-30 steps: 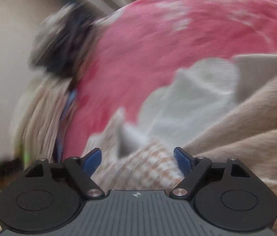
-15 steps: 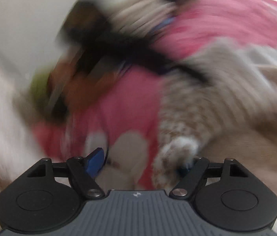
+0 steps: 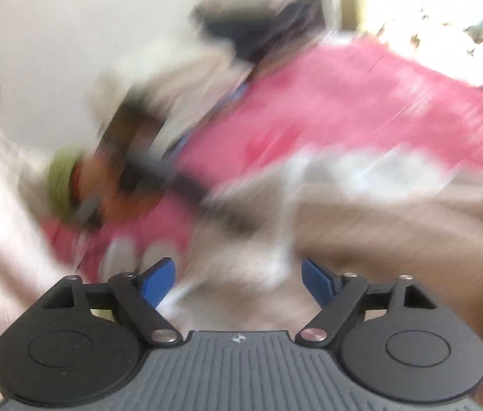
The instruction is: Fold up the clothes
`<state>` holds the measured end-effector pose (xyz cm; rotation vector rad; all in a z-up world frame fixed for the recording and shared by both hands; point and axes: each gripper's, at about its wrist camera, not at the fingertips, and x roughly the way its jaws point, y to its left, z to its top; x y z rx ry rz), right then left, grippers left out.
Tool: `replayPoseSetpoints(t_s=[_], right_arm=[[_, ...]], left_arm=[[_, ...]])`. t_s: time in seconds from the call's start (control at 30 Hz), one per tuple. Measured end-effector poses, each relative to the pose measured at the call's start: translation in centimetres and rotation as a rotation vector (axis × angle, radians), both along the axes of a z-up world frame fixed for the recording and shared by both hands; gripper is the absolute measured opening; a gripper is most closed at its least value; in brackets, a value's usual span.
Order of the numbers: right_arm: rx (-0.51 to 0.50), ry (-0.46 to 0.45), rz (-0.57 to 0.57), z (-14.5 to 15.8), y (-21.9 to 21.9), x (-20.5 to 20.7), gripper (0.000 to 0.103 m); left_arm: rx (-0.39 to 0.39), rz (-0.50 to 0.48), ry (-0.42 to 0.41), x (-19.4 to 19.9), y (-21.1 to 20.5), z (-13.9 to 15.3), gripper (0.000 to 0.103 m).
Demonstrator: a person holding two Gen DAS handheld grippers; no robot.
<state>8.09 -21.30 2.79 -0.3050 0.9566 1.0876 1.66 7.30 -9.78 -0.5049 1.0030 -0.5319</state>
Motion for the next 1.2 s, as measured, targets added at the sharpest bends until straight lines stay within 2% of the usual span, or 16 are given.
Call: replayPoseSetpoints(t_s=[0.07, 0.13, 0.2, 0.3, 0.47, 0.53, 0.63, 0.77, 0.8, 0.87, 0.93, 0.97, 1.0, 1.03, 1.13, 1.2], right_arm=[[-0.012, -0.08, -0.075, 0.9, 0.6, 4.5, 0.09], [-0.082, -0.144, -0.133, 0.4, 1.7, 9.4, 0.09], [-0.168, -0.149, -0.135, -1.7, 3.7, 13.9, 0.09], [-0.34, -0.151, -0.071, -6.1, 7.2, 18.7, 0.09], [-0.556, -0.064, 0.069, -13.1, 10.3, 22.5, 0.089], [-0.619, 0.027, 0.124, -15.1, 10.4, 22.8, 0.09], [-0.704, 0.09, 0.24, -16.6, 10.0, 22.9, 0.089], [-0.72, 0.07, 0.265, -17.6, 9.6, 23.2, 0.087], [-0.717, 0.051, 0.271, -17.5, 9.4, 23.1, 0.085], [-0.711, 0.009, 0.265, -17.2, 9.0, 22.7, 0.074], [-0.713, -0.059, 0.246, -16.5, 8.5, 21.9, 0.05], [-0.719, -0.108, 0.24, -16.3, 8.3, 21.1, 0.044], [-0.726, -0.163, 0.238, -16.2, 8.2, 20.2, 0.035], [-0.732, -0.217, 0.235, -16.0, 8.0, 19.3, 0.031], [-0.756, -0.44, 0.234, -16.7, 7.8, 15.9, 0.024], [-0.748, -0.602, 0.167, -16.8, 7.6, 14.6, 0.018]], left_arm=[[0.019, -0.033, -0.025, -0.5, -0.4, 0.0, 0.051], [0.052, -0.065, -0.057, -0.7, -0.9, 0.0, 0.053], [0.071, -0.085, -0.075, -0.7, -1.3, -0.2, 0.053], [0.05, -0.095, -0.062, -0.3, -1.2, -0.8, 0.054], [-0.004, -0.119, -0.052, 0.1, -0.4, -1.7, 0.056], [-0.022, -0.134, -0.055, 0.2, -0.2, -2.1, 0.056], [-0.05, -0.149, -0.05, 0.5, 0.2, -2.4, 0.056], [-0.056, -0.162, -0.047, 0.7, 0.2, -2.5, 0.058], [-0.052, -0.167, -0.049, 0.7, 0.1, -2.5, 0.059], [-0.04, -0.174, -0.057, 0.6, -0.1, -2.3, 0.061], [-0.022, -0.182, -0.069, 0.4, -0.5, -2.1, 0.065], [-0.01, -0.184, -0.075, 0.3, -0.8, -1.9, 0.066], [0.0, -0.186, -0.08, 0.2, -1.0, -1.8, 0.068], [0.01, -0.185, -0.084, 0.1, -1.2, -1.7, 0.069], [0.028, -0.17, -0.084, 0.0, -1.6, -1.5, 0.07], [0.034, -0.149, -0.08, 0.0, -1.8, -1.4, 0.069]])
